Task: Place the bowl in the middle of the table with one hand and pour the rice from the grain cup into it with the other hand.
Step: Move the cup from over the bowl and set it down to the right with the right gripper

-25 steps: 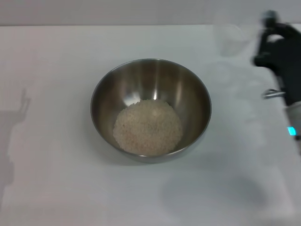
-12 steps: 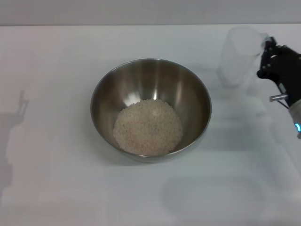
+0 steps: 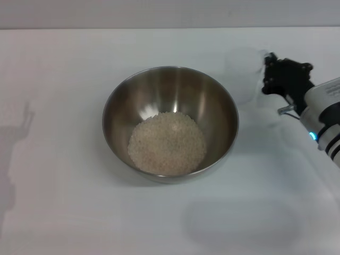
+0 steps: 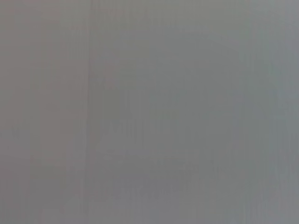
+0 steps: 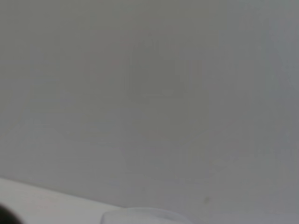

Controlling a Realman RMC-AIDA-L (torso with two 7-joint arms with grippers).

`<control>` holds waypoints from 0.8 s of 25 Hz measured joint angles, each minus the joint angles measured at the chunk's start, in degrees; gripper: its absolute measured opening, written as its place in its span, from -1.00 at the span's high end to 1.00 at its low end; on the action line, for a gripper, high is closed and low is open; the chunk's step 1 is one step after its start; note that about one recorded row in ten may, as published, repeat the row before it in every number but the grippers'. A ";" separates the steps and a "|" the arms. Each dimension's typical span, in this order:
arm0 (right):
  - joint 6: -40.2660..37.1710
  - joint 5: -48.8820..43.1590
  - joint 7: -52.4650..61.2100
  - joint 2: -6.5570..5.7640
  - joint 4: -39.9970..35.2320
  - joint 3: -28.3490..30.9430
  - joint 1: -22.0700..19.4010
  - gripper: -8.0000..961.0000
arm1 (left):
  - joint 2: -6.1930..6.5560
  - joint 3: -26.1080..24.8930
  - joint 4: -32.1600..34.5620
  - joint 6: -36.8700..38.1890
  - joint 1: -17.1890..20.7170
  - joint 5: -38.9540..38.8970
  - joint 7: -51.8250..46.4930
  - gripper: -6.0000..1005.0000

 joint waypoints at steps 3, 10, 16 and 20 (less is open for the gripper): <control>0.46 -2.43 0.00 -0.01 -0.15 -0.27 0.17 0.97 | 0.02 0.00 0.01 0.01 0.11 -0.08 0.01 -0.65; 3.41 -3.93 0.02 -0.04 -0.17 -0.11 0.86 0.92 | -0.03 -0.02 0.02 0.00 0.18 -0.32 0.02 -0.65; 3.44 -3.94 0.52 0.06 0.97 -0.46 0.09 0.81 | 0.19 -0.12 -0.08 0.15 -0.51 -0.36 0.01 -0.65; 3.18 -4.04 0.33 0.07 1.61 -1.72 -0.90 0.68 | 0.09 0.02 -0.08 0.10 -0.78 -0.36 0.00 -0.65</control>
